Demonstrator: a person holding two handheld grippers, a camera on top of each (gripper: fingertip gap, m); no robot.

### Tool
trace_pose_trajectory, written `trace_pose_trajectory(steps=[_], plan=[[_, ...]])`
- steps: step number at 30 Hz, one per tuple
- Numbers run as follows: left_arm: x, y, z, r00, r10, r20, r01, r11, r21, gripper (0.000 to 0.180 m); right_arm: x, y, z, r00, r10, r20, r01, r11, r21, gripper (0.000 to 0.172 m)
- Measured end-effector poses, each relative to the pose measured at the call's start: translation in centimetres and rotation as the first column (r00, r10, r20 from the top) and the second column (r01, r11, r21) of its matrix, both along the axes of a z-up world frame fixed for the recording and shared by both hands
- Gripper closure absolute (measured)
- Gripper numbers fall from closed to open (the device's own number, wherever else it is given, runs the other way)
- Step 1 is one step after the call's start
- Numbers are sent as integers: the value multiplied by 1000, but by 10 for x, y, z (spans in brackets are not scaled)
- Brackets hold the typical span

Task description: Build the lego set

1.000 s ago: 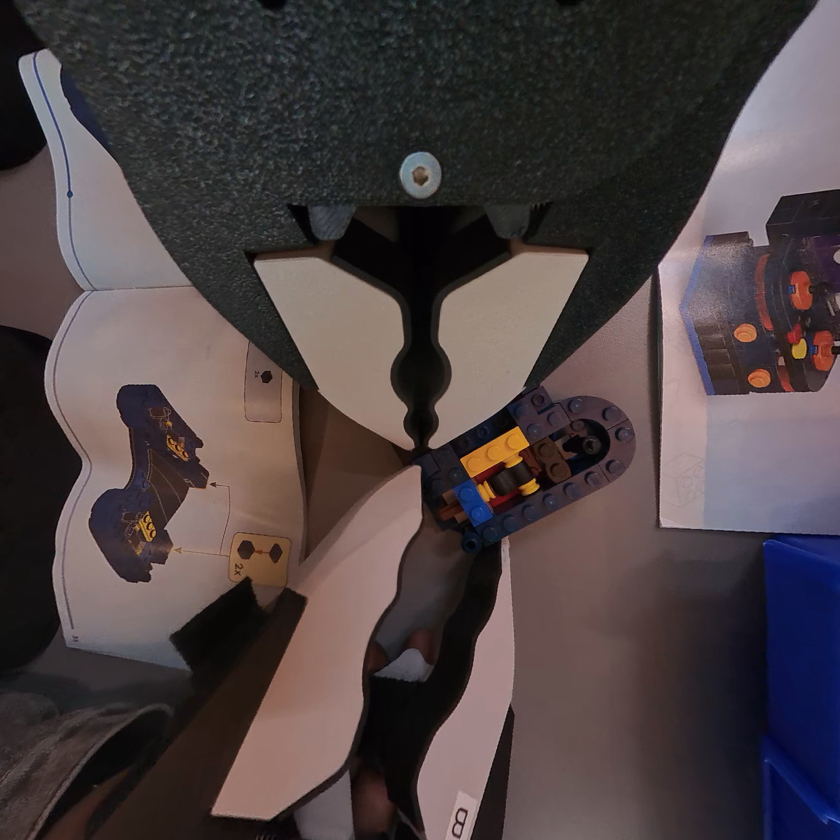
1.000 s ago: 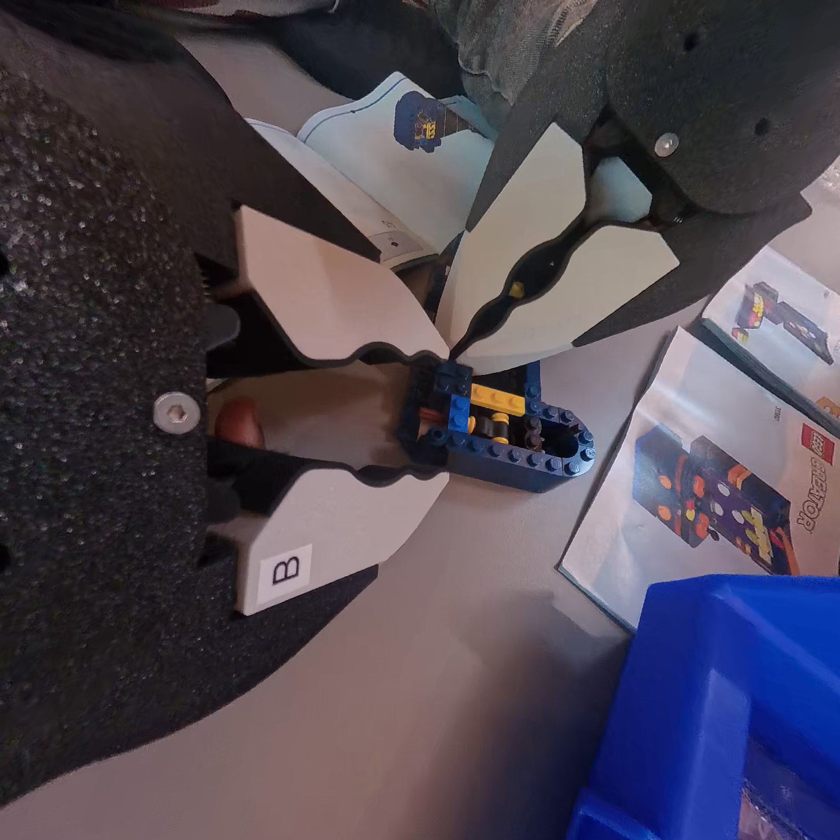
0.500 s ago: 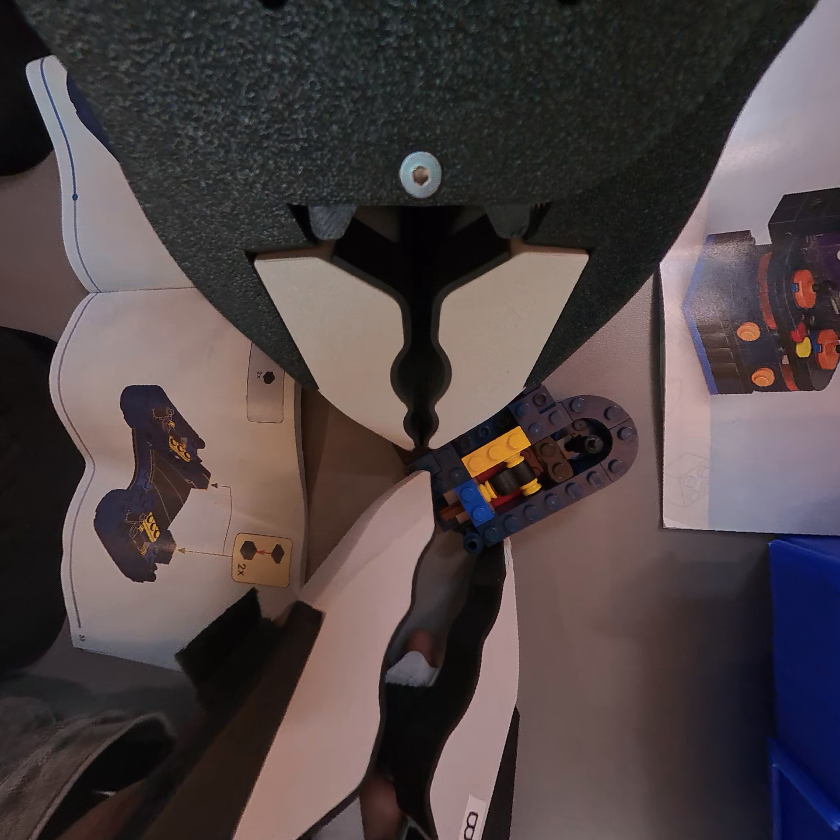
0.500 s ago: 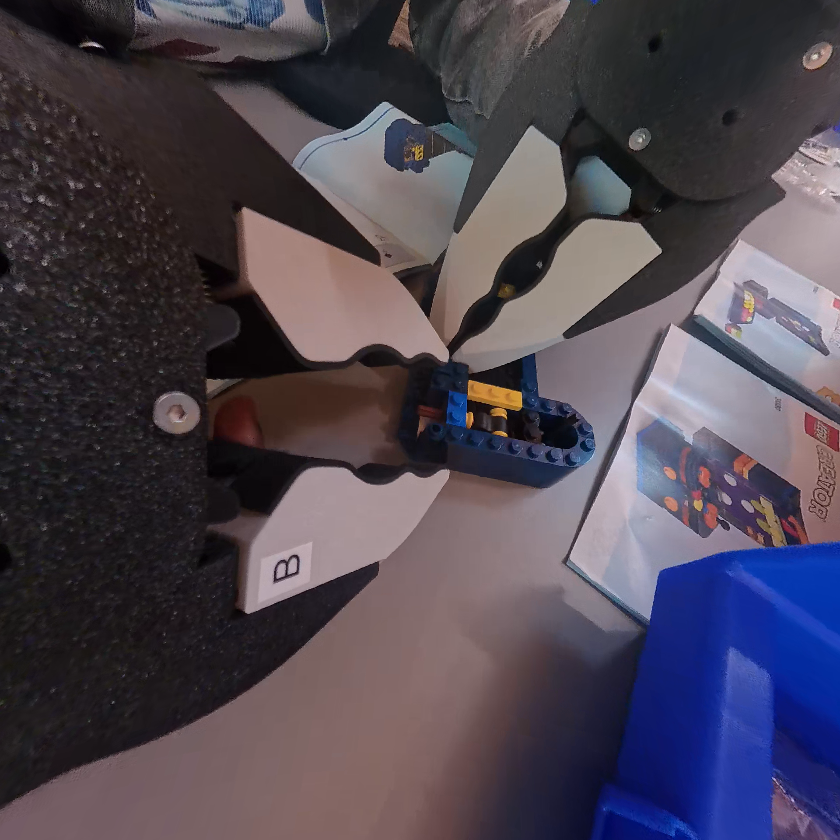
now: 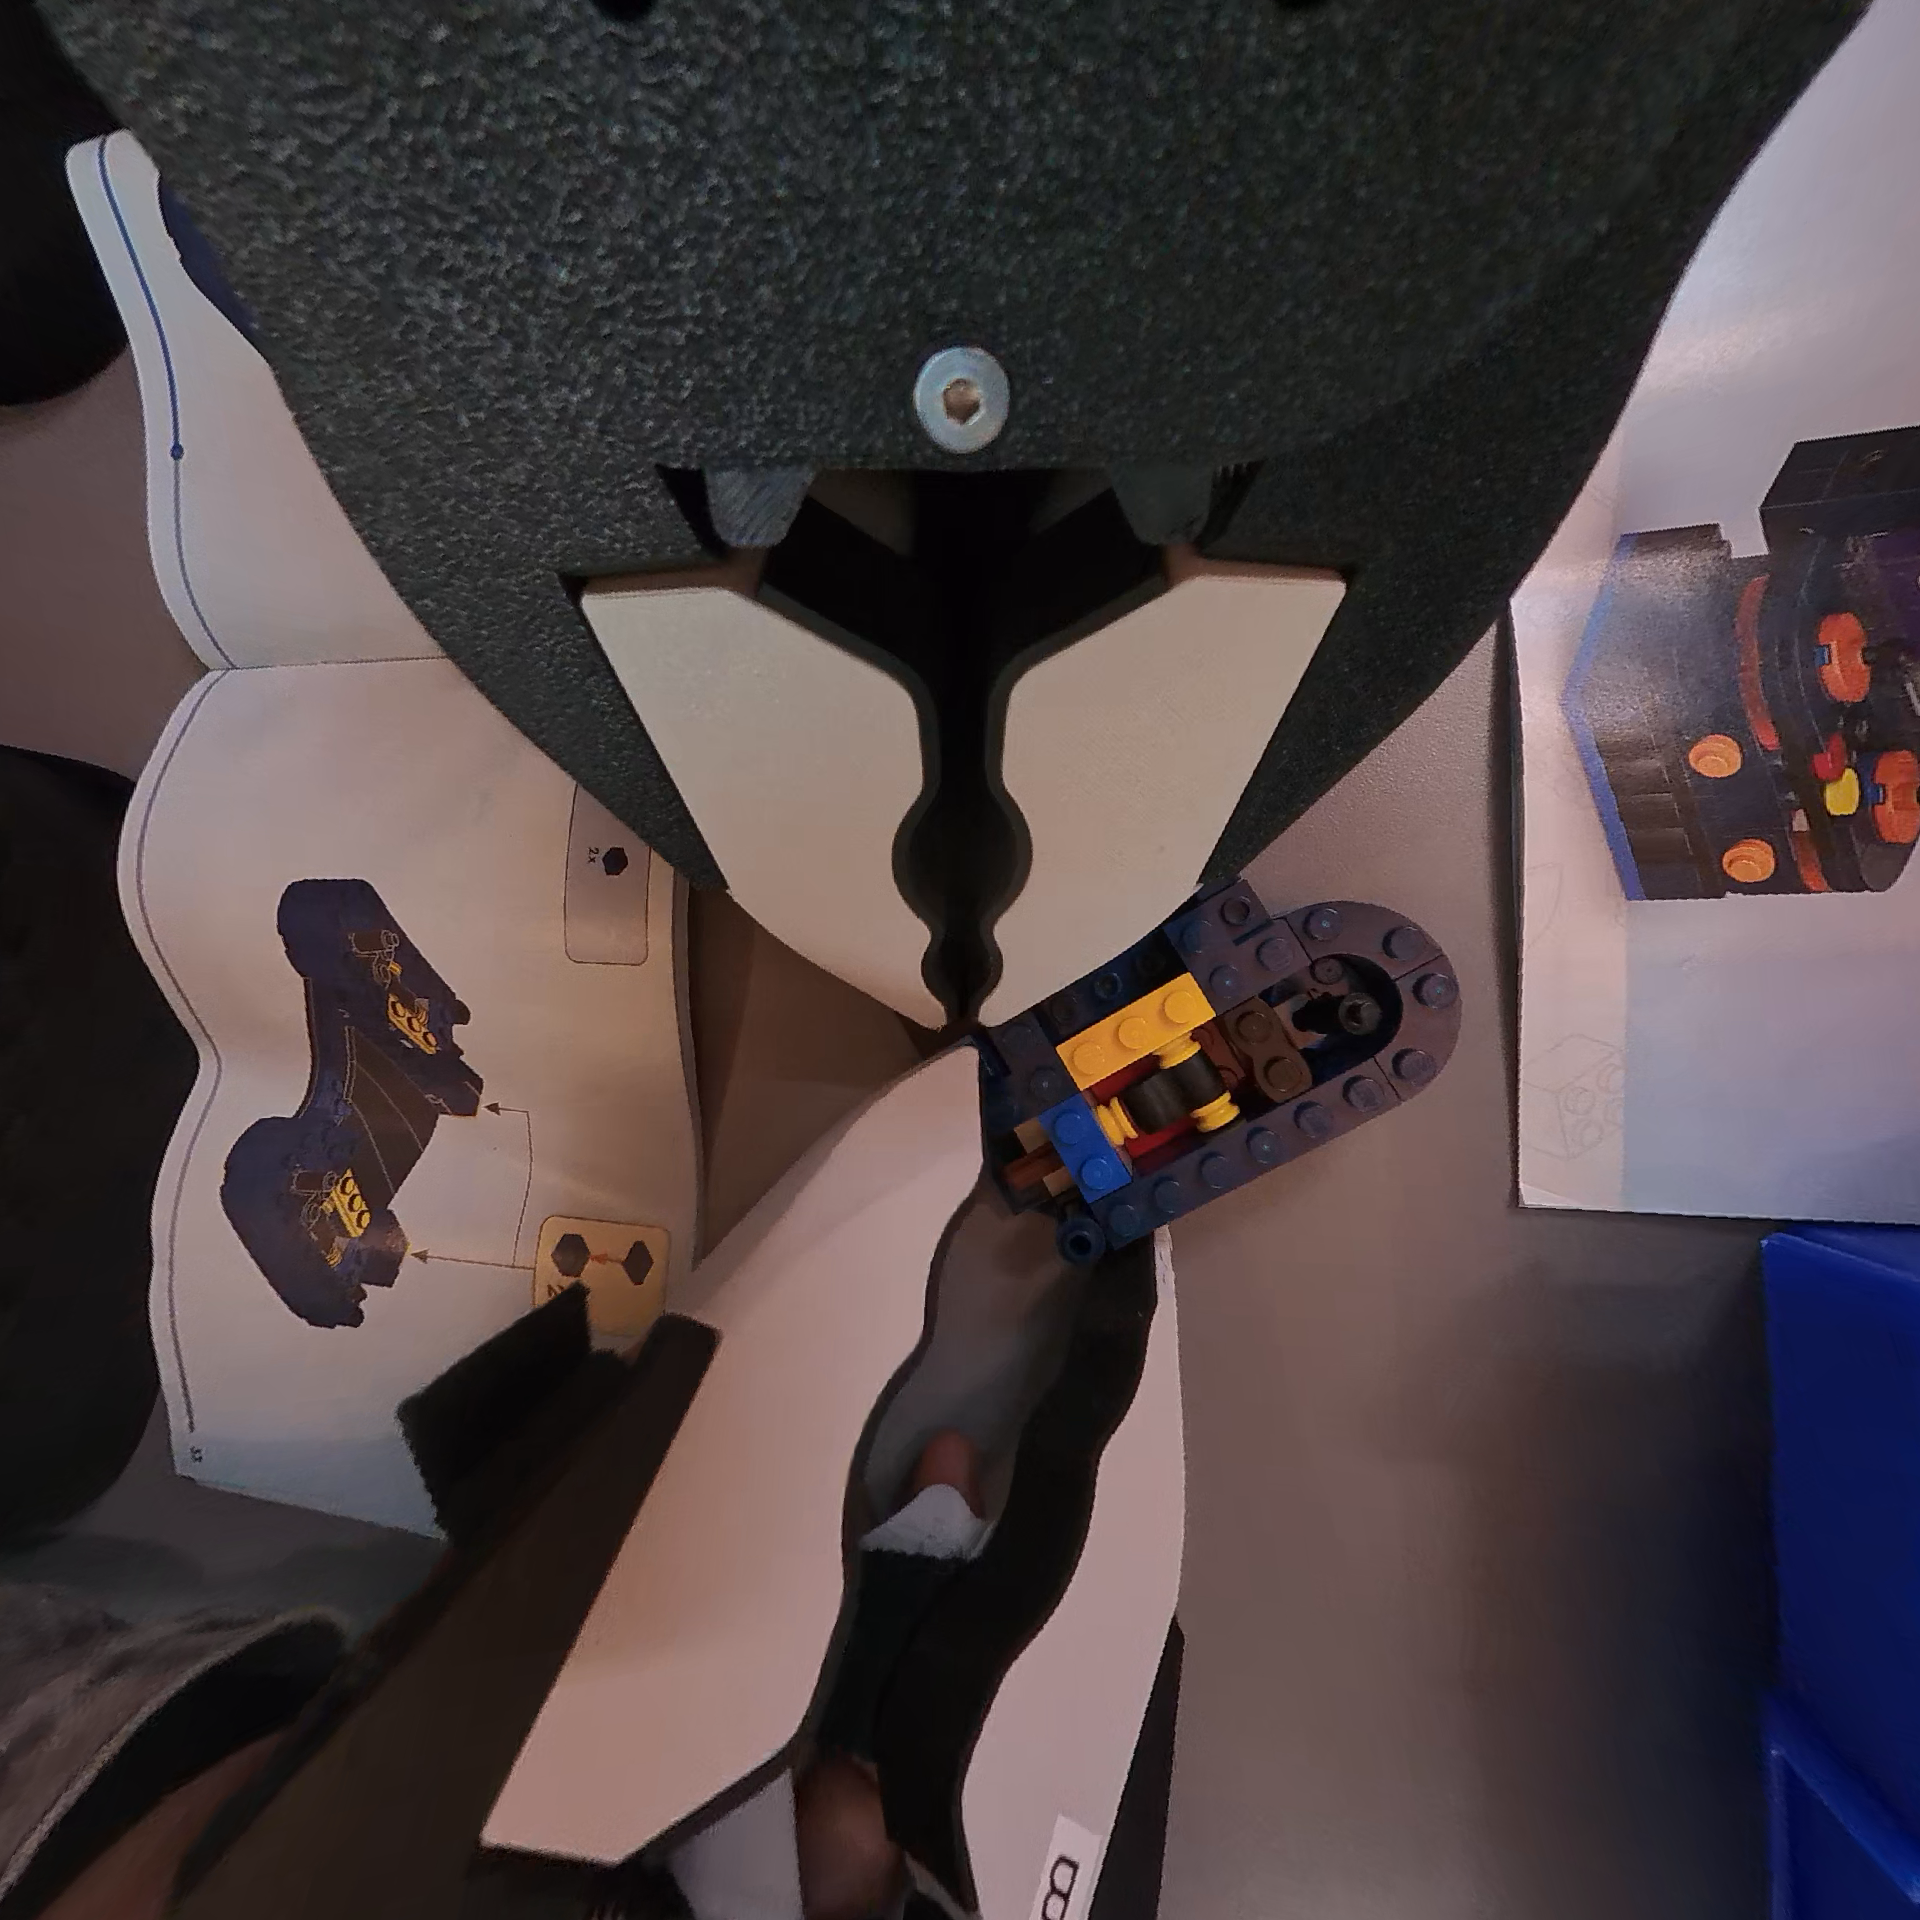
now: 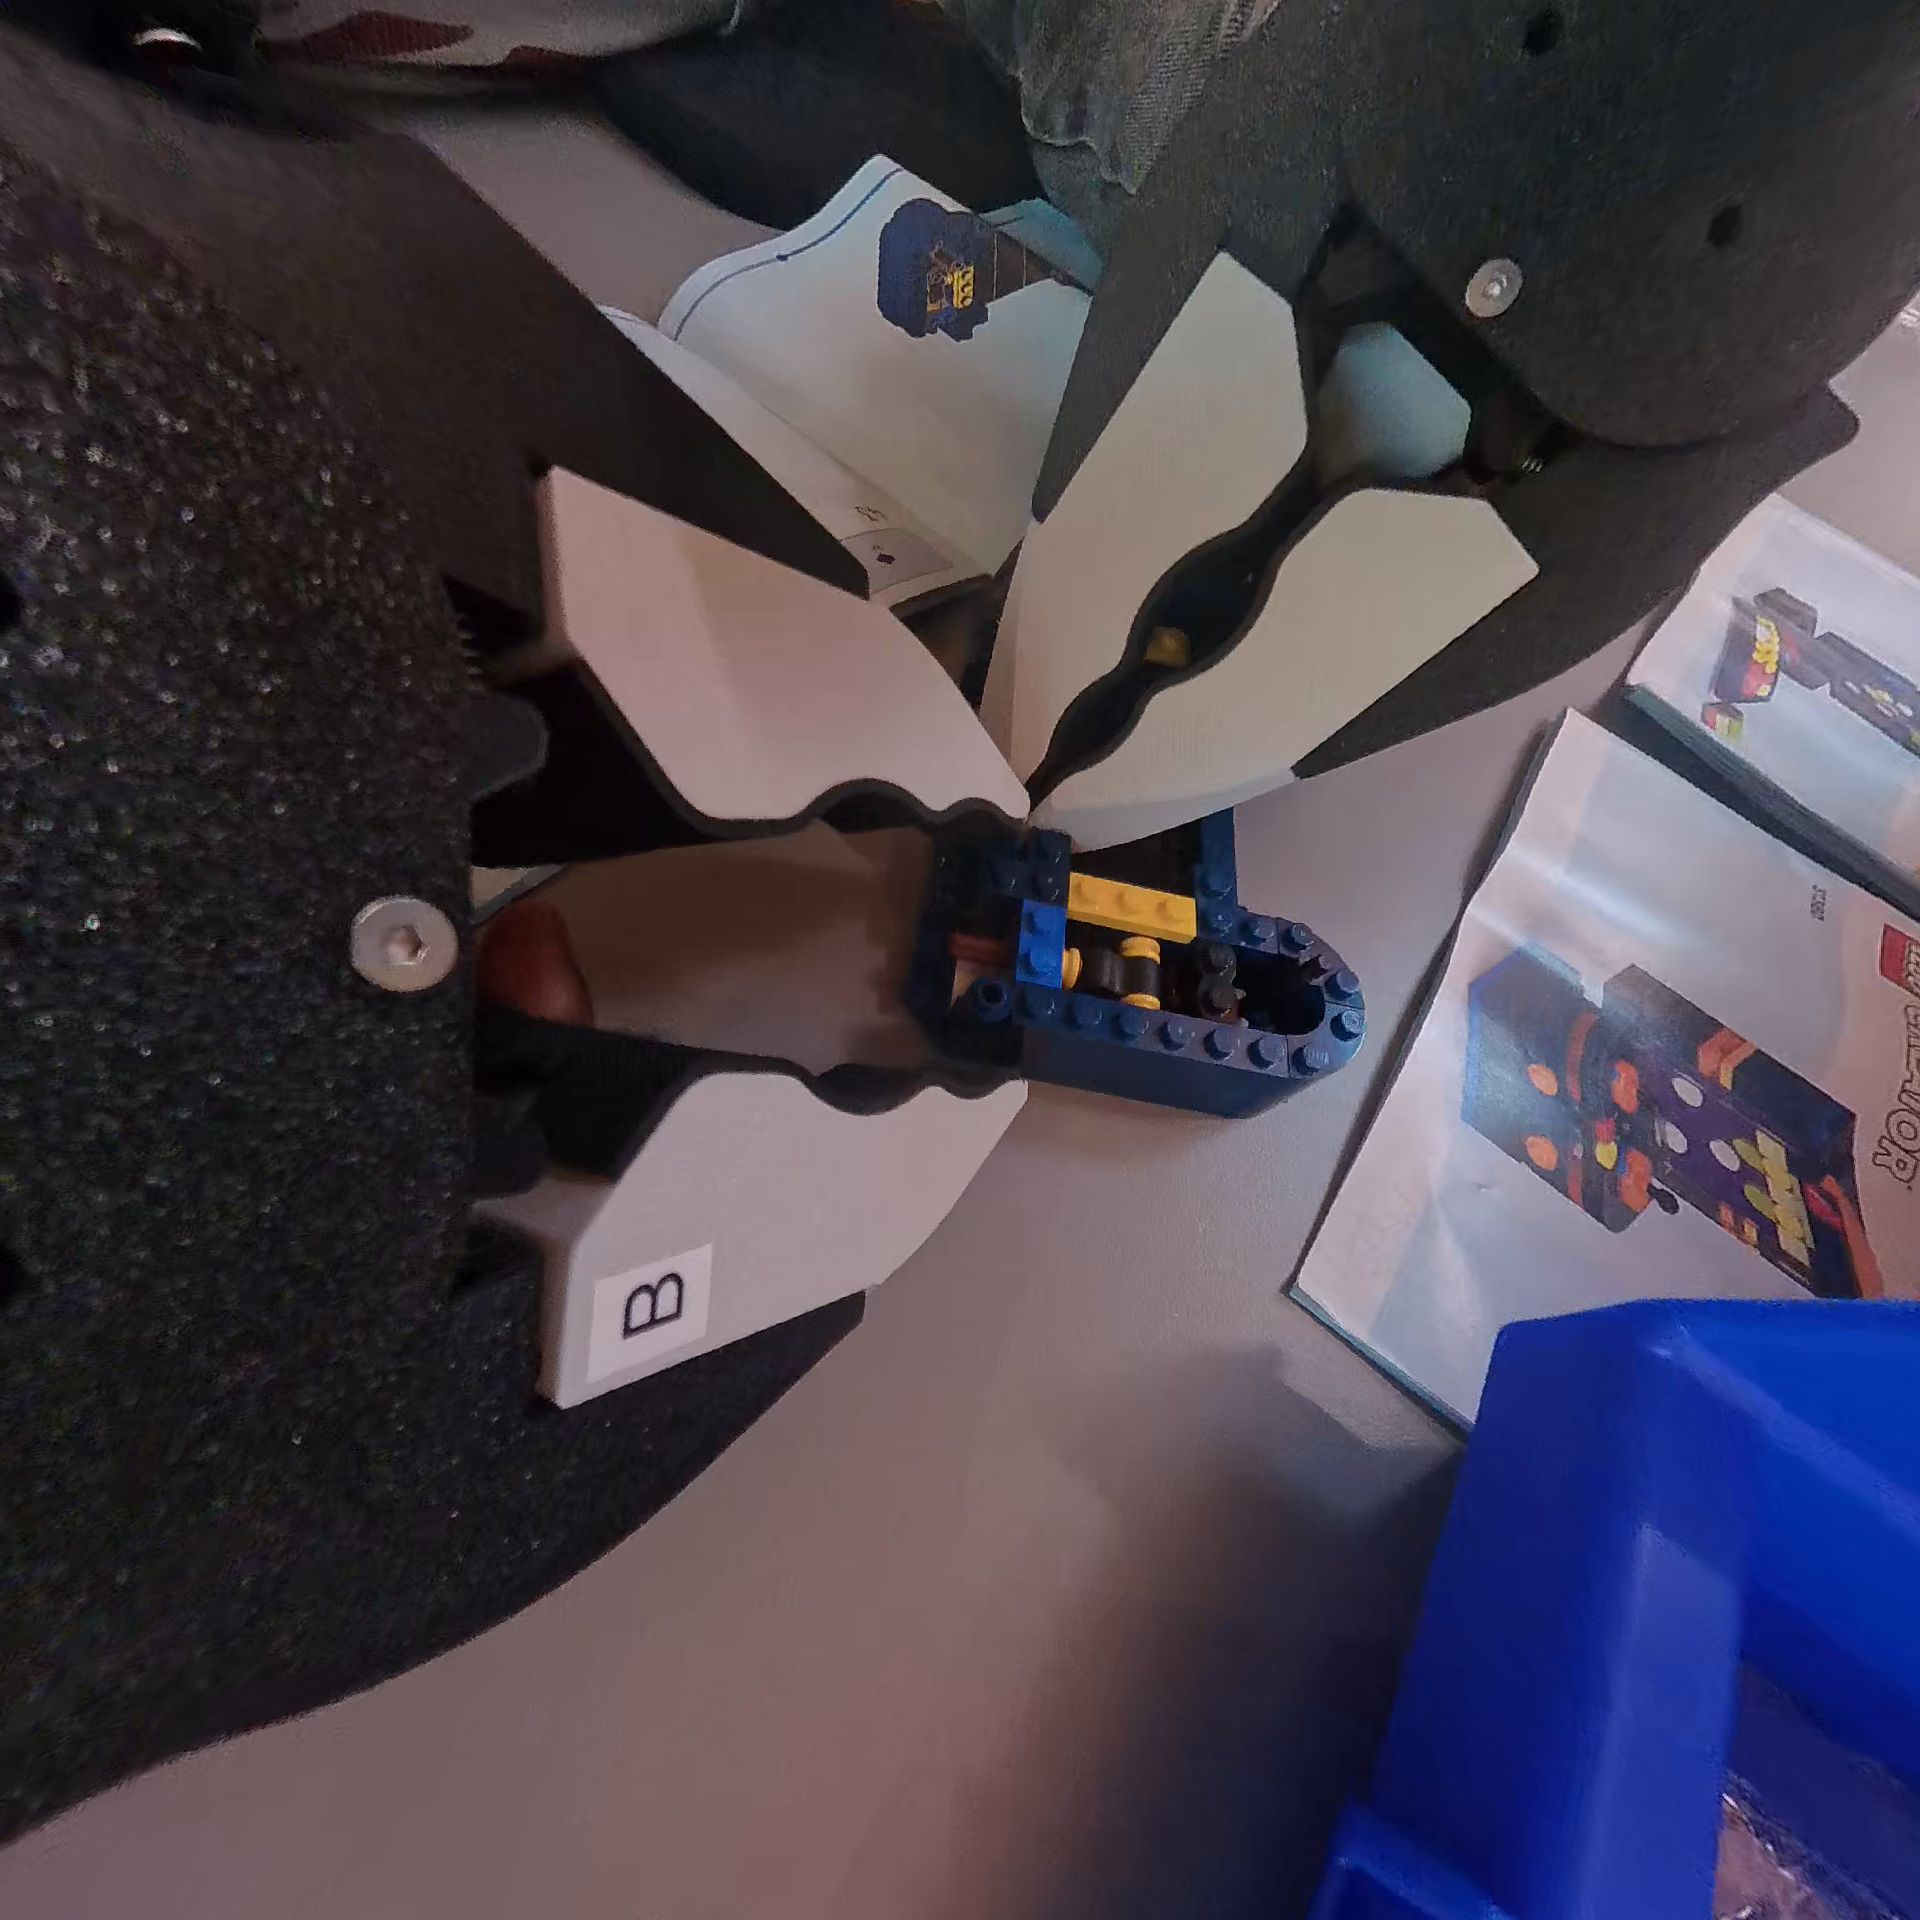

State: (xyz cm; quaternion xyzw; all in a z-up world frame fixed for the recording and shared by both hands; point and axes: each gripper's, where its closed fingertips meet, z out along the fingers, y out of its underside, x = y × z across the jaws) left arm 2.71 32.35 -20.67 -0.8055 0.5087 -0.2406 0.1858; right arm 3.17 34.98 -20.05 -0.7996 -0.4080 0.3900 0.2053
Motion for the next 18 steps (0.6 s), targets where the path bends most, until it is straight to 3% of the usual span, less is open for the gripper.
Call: trace_pose_trajectory(steps=[18], plan=[[1, -1, 0, 1000, -2, 17, 2, 1000, -20, 180, -2, 6, 0, 998, -29, -49, 30, 999, 24, 137]])
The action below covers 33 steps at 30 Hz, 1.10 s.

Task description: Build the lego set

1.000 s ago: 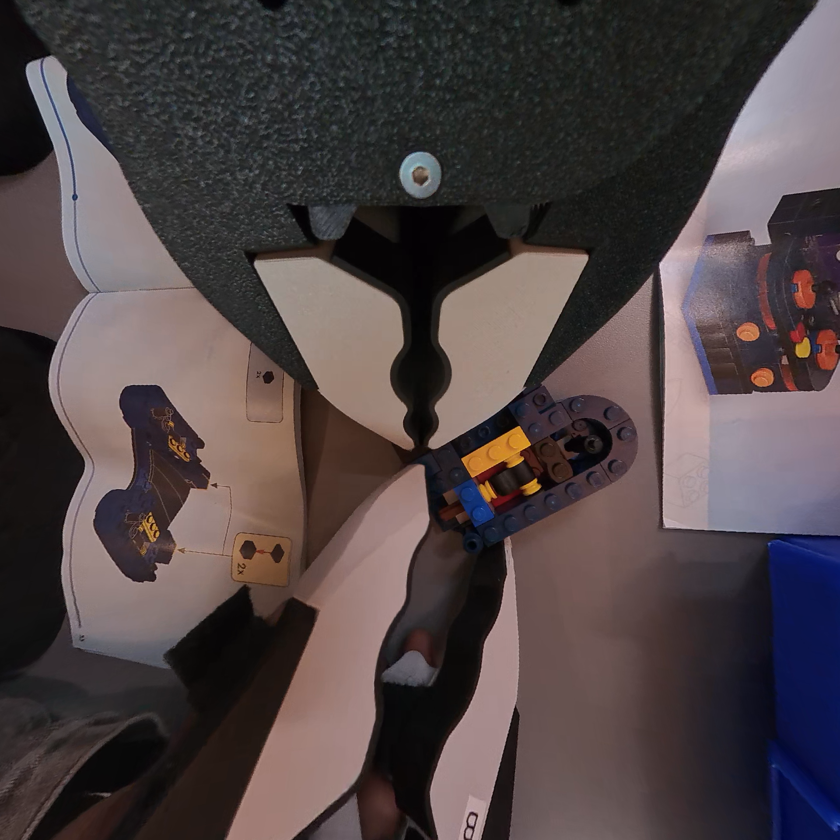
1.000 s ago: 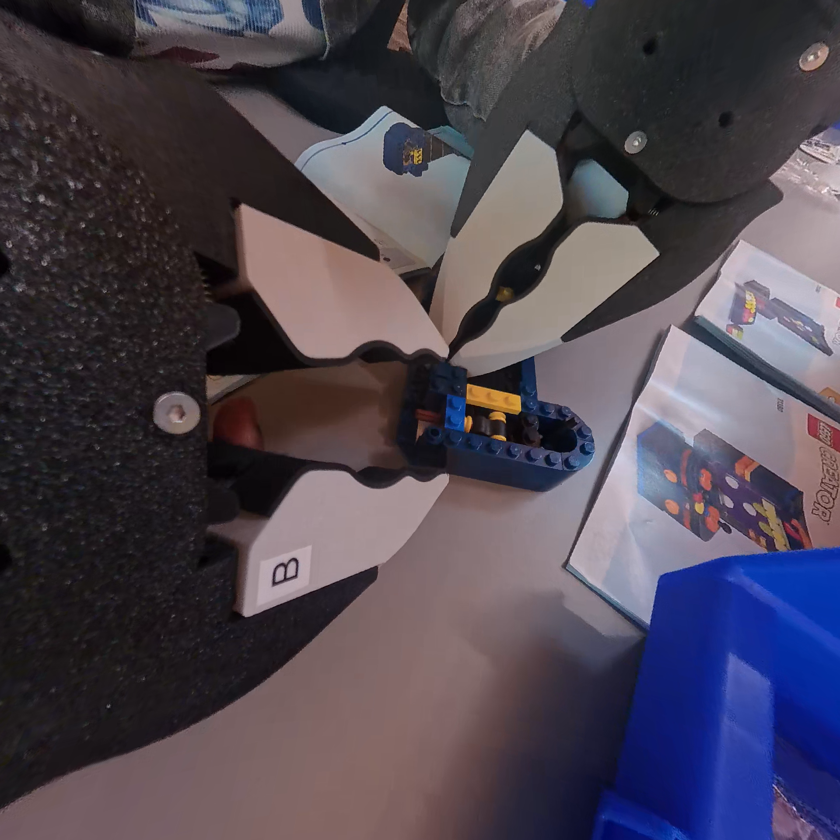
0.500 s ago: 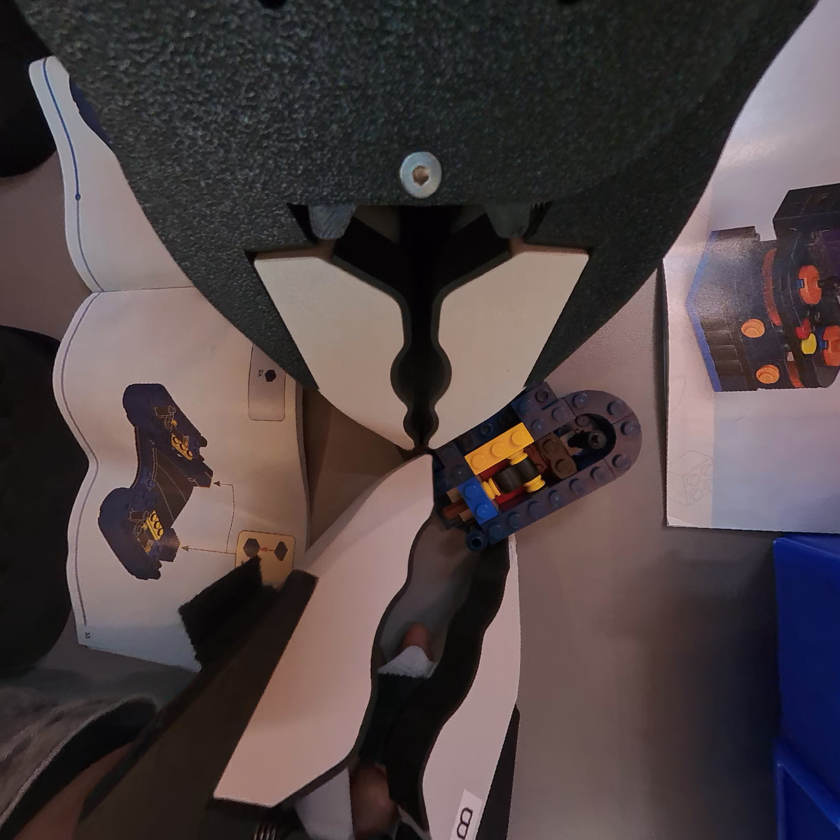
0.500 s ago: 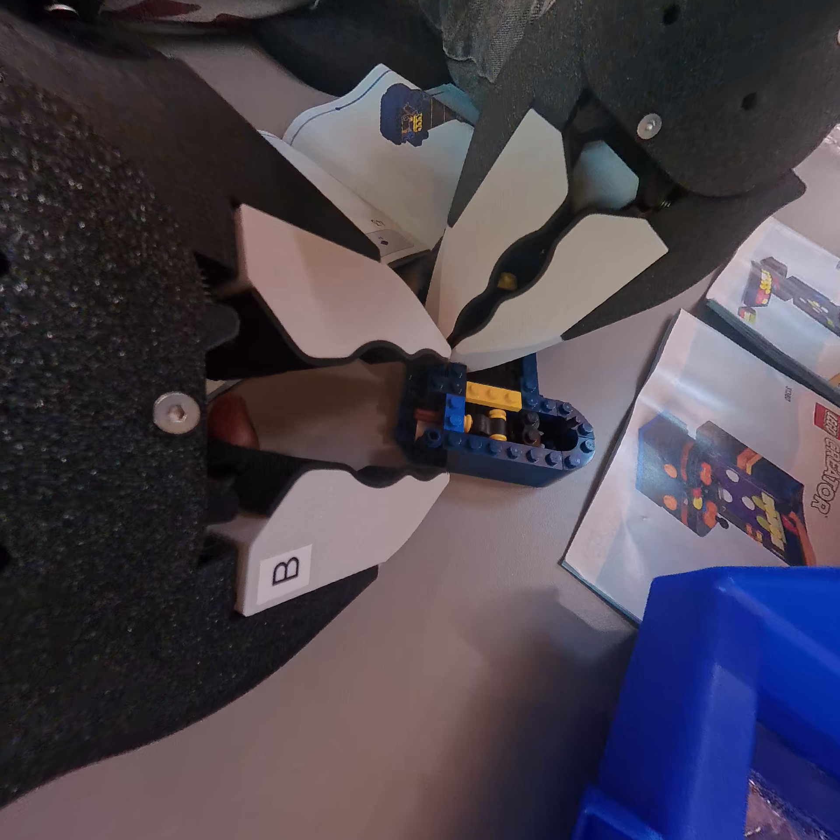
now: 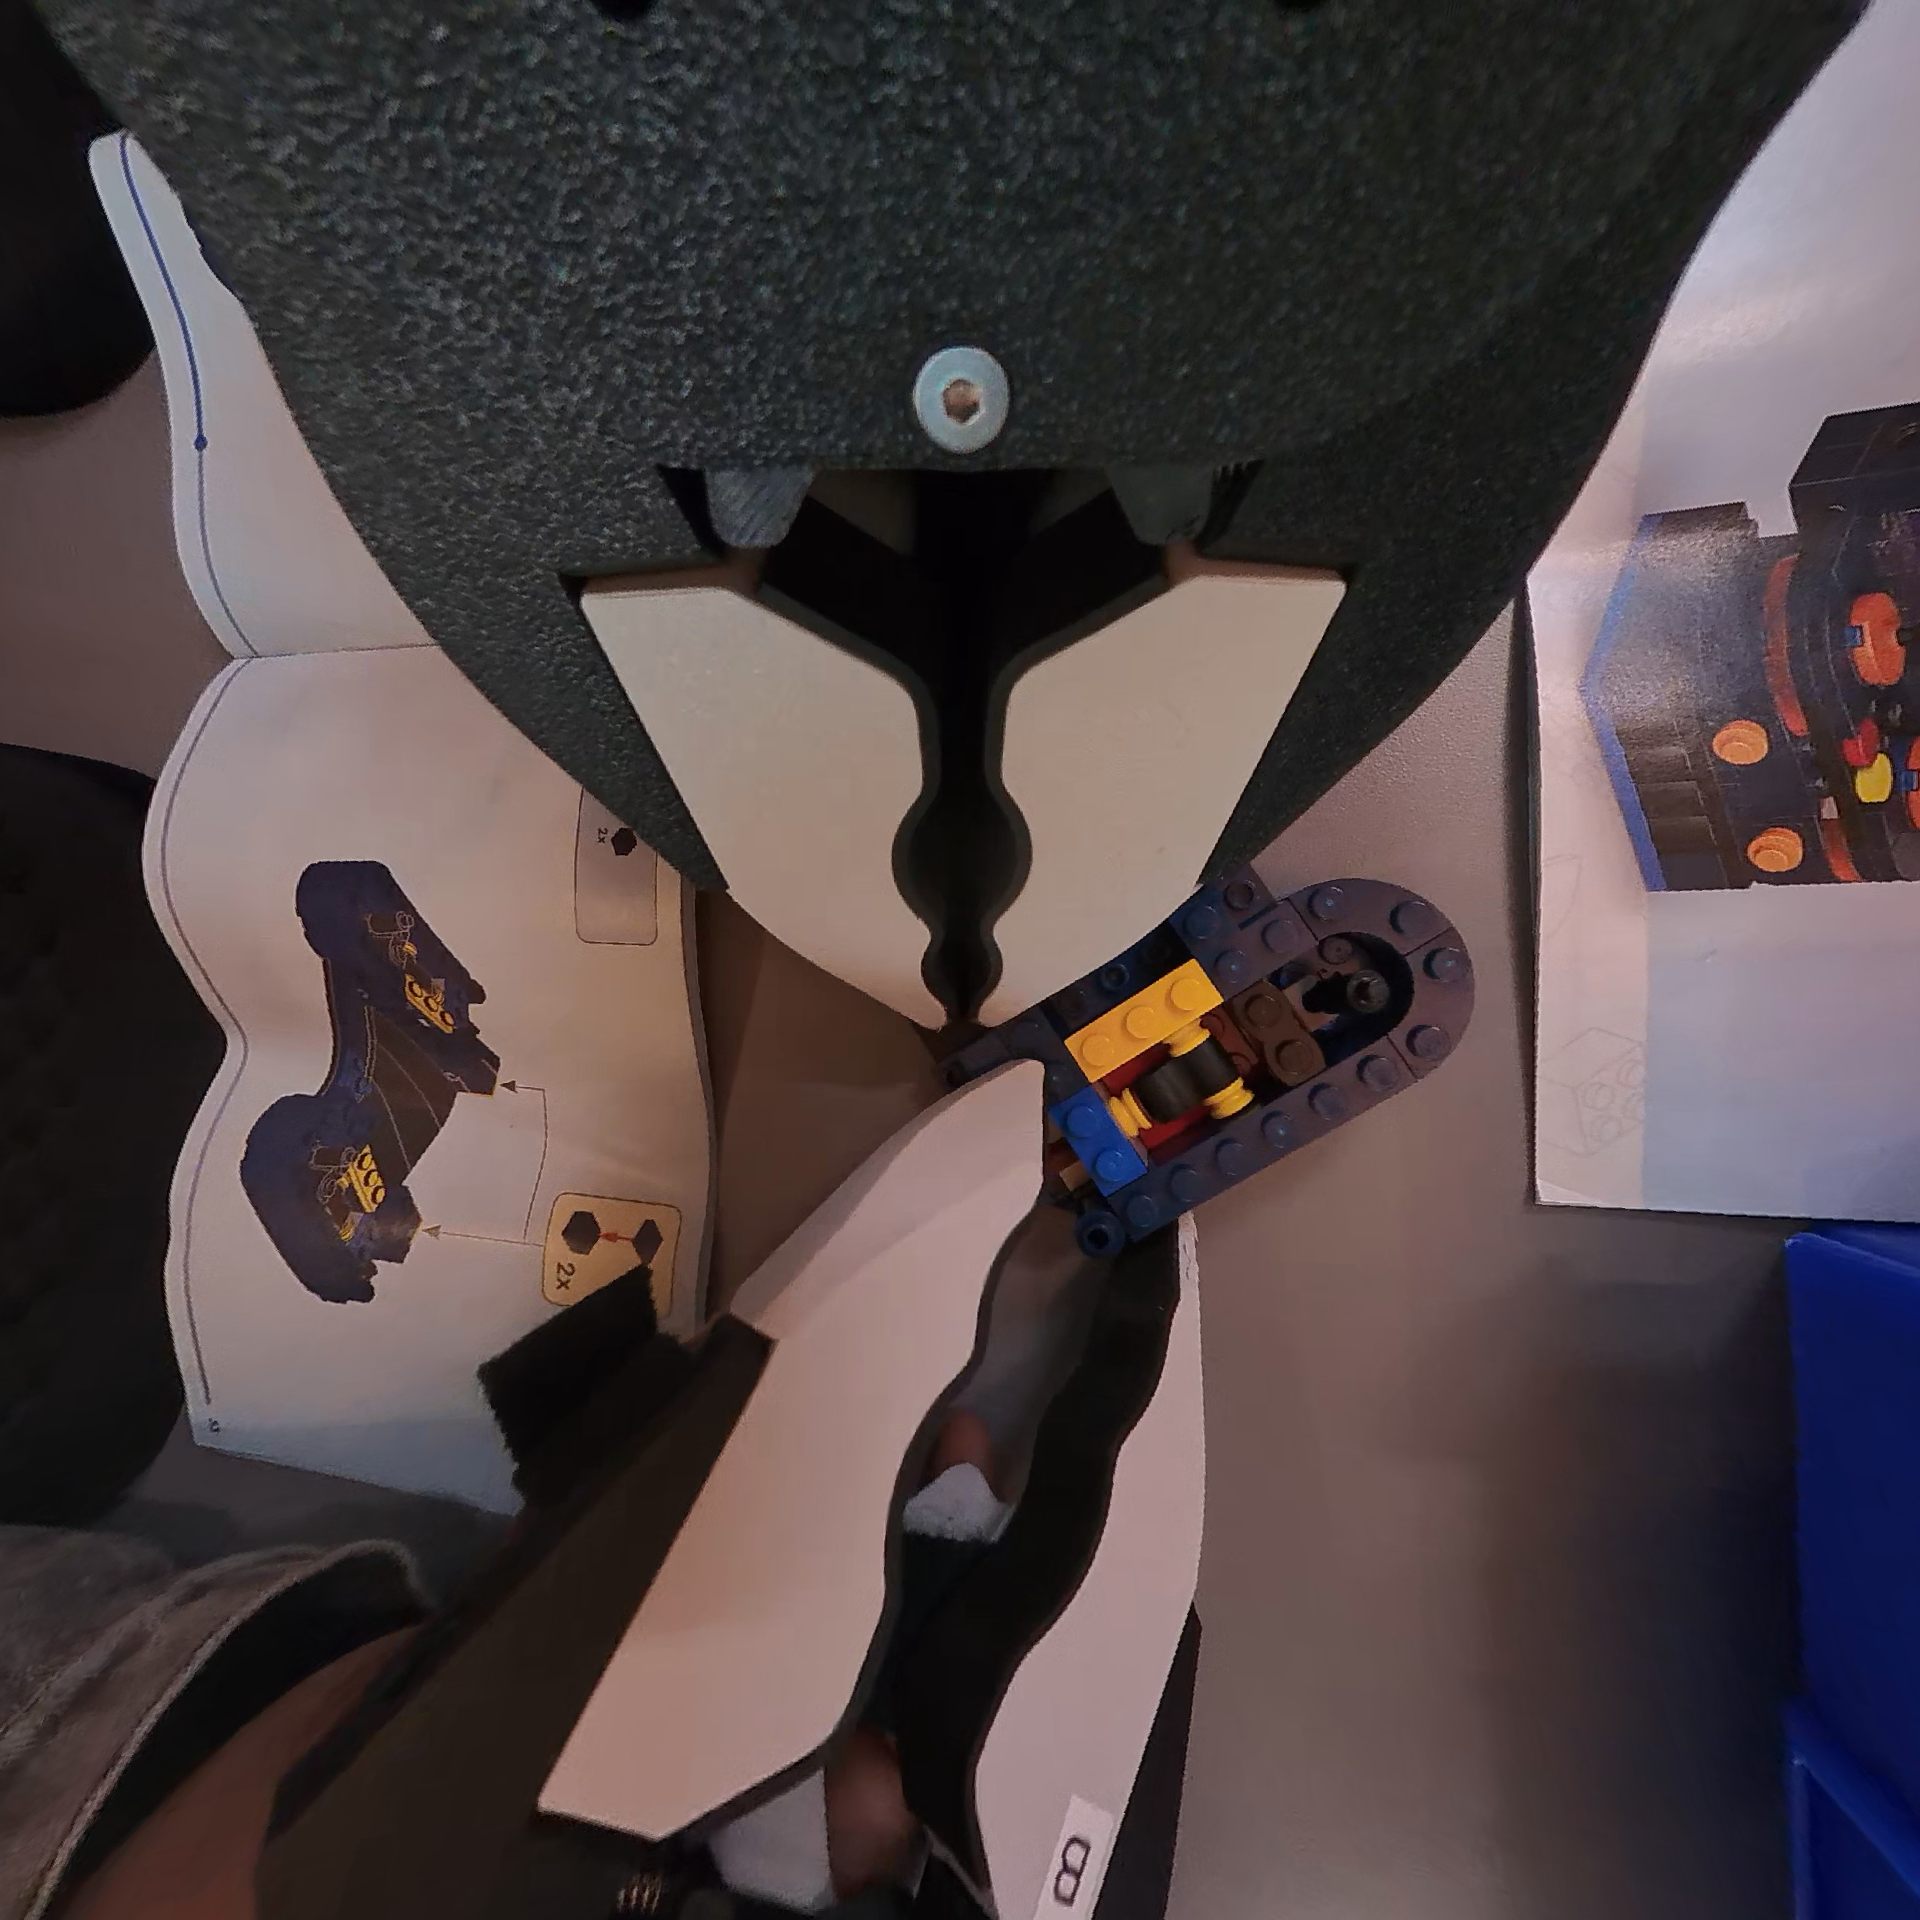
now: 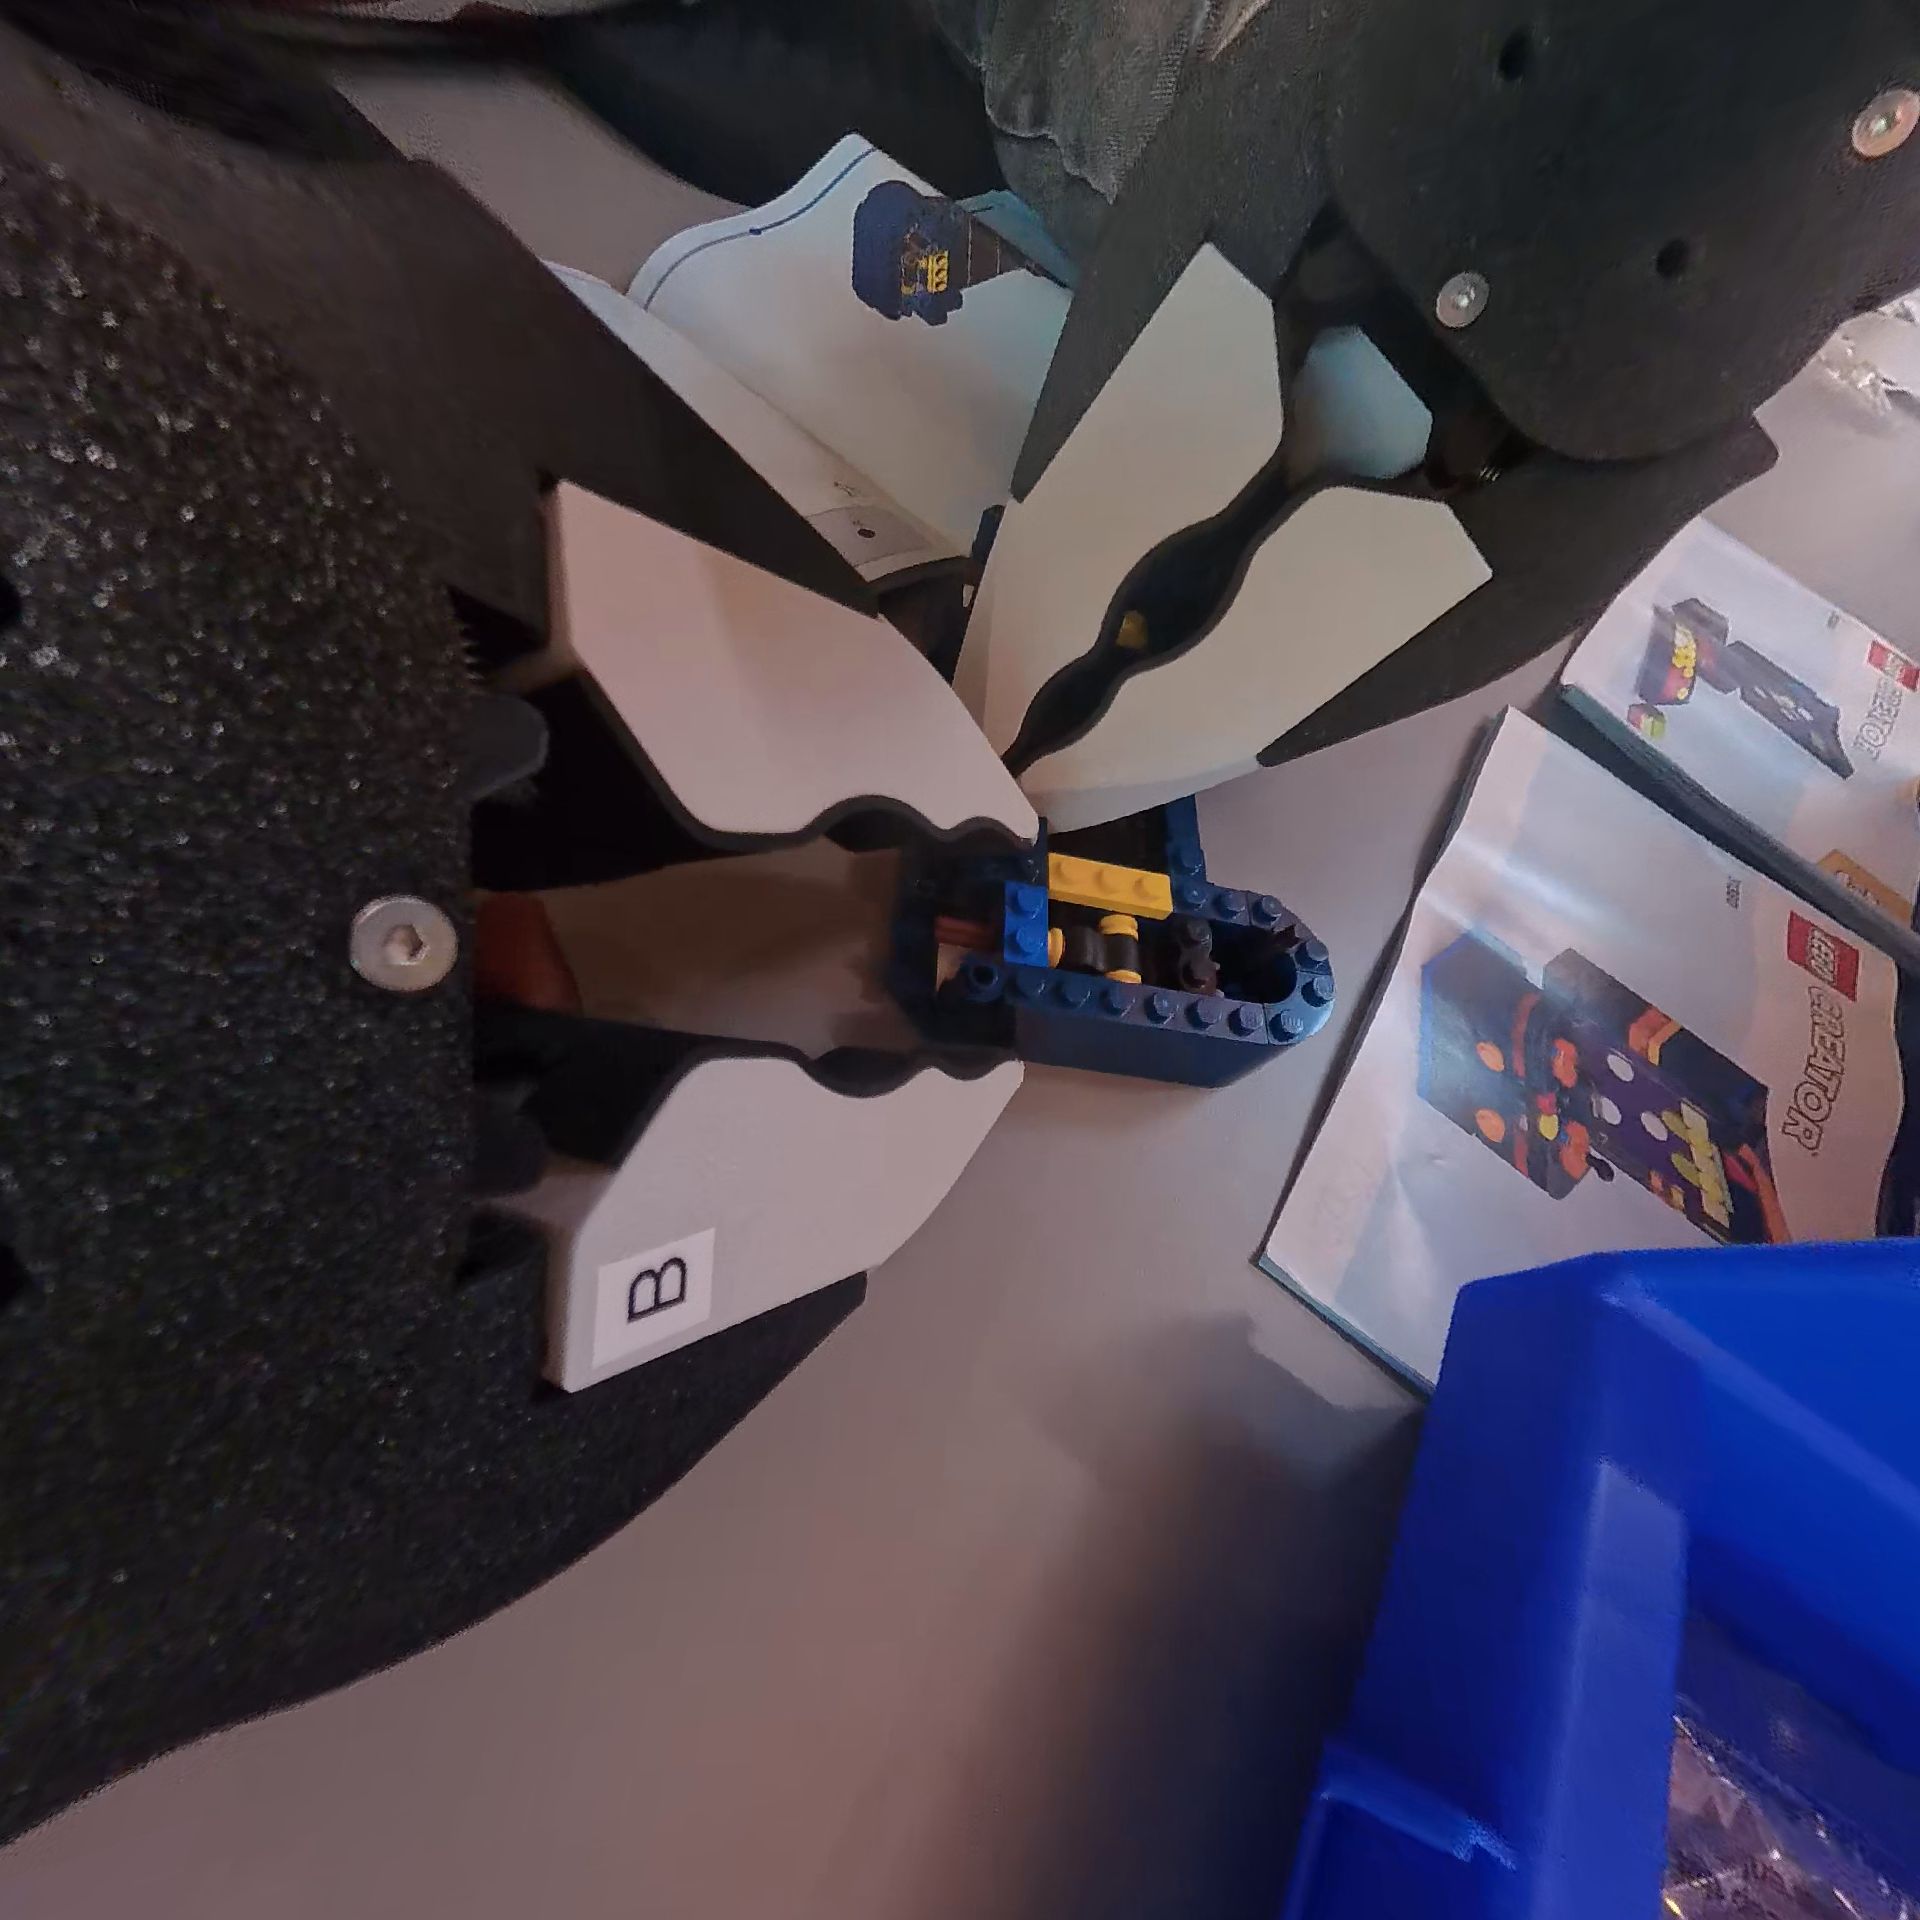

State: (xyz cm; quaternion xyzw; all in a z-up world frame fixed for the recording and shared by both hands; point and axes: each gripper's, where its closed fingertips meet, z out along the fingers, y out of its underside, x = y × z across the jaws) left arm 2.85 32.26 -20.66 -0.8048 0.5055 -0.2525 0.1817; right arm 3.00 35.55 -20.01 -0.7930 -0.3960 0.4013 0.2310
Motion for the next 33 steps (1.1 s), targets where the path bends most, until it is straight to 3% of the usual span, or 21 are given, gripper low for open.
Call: trace_pose_trajectory(steps=[4, 7, 30, 33], plan=[[0, 0, 0, 1000, -1, -1, 1, 1000, -1, 180, -1, 1, 1, 1000, 0, -18, 0, 1000, -18, 137], [0, 0, 0, 1000, -2, -1, 2, 1000, -1, 180, 1, -2, 3, 998, 12, -60, -17, 996, -82, 128], [0, 0, 0, 1000, -10, -2, 10, 1000, 3, 180, -1, -1, 1, 999, 31, -35, -29, 998, 53, 135], [0, 0, 0, 1000, -8, 2, 8, 1000, -3, 180, 11, 7, 3, 999, 33, 16, -34, 995, 97, 118]])
